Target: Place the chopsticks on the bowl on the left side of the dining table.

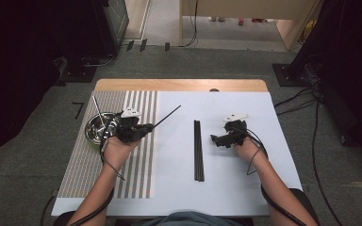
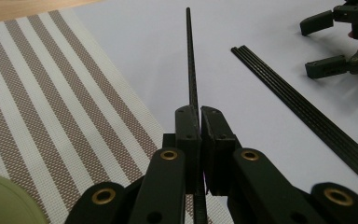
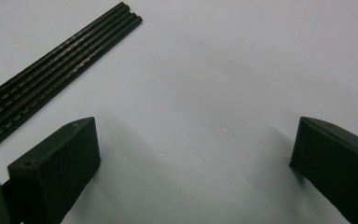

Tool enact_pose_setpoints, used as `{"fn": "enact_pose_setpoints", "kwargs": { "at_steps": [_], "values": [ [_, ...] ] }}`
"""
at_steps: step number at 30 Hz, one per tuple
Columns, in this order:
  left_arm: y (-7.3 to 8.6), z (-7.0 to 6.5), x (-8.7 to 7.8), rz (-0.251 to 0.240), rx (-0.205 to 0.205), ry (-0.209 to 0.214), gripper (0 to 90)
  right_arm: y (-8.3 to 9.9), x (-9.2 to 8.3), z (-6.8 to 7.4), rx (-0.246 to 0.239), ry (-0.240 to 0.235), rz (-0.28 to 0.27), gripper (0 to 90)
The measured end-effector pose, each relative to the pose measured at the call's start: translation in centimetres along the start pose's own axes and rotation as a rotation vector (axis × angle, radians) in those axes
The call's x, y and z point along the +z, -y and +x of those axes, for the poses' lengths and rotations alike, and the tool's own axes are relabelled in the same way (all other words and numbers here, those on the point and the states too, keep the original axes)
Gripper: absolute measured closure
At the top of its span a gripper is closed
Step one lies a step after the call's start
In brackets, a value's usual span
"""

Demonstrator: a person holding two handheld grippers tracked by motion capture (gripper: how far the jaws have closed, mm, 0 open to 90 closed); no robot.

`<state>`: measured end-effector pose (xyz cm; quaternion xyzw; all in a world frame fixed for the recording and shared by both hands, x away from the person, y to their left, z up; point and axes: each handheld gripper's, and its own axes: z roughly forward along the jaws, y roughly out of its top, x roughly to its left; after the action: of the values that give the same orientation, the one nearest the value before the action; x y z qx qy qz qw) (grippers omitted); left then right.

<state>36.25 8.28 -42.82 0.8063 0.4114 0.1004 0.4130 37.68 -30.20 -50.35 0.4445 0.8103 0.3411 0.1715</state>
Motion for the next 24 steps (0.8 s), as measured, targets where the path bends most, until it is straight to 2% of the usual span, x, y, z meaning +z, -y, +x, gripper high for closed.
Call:
{"fn": "enact_pose_setpoints", "kwargs": {
  "at_steps": [11, 24],
  "values": [
    [0.1, 1.0, -0.9, 0.008, -0.015, -0.001, 87.6, 0.0, 0.0, 0.0, 0.000, 0.000, 0.000, 0.7],
    [0.3, 2.2, -2.2, -0.007, -0.015, -0.008, 87.6, 0.0, 0.0, 0.0, 0.000, 0.000, 0.000, 0.7]
  ]
}}
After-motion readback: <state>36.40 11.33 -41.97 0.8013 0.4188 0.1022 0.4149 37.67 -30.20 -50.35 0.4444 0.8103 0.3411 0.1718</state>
